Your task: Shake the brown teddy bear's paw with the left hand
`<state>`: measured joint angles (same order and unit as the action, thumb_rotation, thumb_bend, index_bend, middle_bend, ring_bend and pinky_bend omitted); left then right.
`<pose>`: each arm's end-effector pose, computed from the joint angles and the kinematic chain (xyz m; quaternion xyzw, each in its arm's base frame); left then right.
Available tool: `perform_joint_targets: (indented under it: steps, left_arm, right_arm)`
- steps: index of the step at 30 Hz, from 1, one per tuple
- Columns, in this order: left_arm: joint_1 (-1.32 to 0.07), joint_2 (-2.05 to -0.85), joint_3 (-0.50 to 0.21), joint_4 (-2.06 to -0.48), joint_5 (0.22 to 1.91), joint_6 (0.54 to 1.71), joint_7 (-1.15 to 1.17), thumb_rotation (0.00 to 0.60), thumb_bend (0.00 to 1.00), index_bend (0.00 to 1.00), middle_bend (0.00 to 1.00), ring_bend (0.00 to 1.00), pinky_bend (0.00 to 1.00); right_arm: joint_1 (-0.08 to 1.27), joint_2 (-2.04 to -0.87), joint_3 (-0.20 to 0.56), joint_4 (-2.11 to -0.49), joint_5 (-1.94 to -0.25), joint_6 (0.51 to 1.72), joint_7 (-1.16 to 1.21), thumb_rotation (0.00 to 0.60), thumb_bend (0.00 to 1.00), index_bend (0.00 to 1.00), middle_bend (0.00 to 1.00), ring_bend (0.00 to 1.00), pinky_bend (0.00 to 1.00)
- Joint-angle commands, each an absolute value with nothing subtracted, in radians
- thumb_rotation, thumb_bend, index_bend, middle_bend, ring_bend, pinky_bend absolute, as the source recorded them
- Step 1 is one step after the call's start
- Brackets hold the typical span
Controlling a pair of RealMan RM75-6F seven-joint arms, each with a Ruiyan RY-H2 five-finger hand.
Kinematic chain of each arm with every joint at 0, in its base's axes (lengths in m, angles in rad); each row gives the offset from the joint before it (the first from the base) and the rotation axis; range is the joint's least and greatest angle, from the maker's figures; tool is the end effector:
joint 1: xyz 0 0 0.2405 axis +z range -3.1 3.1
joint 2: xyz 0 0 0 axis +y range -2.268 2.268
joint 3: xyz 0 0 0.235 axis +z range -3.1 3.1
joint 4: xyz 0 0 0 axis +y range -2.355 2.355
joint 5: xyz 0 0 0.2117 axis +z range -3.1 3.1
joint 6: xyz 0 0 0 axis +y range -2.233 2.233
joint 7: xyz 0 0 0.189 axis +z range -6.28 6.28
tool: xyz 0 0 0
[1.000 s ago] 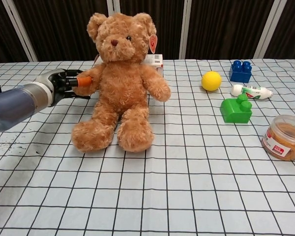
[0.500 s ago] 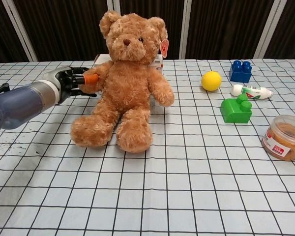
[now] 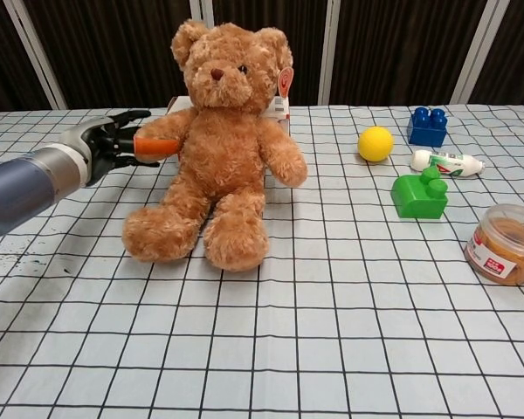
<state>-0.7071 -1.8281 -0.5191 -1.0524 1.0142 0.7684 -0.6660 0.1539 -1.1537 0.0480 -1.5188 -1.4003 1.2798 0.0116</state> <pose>-0.1604 0.4390 -0.0496 -0.3129 -0.7296 -0.5581 0.2416 -0.3254 -0.2436 0.1205 0.6164 -0.4363 0.3189 0.5727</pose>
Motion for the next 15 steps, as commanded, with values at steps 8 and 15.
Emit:
perform_joint_targets:
  steps: [8, 15]
  left_arm:
    - [-0.456, -1.575, -0.359, -1.295, 1.288, 1.077, -0.663, 0.6, 0.24, 0.05, 0.09, 0.0, 0.19]
    - [-0.305, -1.491, -0.259, -1.279, 1.406, 1.355, -0.488, 0.6, 0.24, 0.1, 0.1, 0.0, 0.19]
  right_arm:
    - [0.153, -1.181, 0.059, -1.486, -1.43, 1.326, 0.016, 0.6, 0.37, 0.05, 0.14, 0.13, 0.07]
    - [0.158, -1.242, 0.072, -1.38, -1.478, 1.386, 0.039, 0.6, 0.37, 0.05, 0.14, 0.13, 0.07]
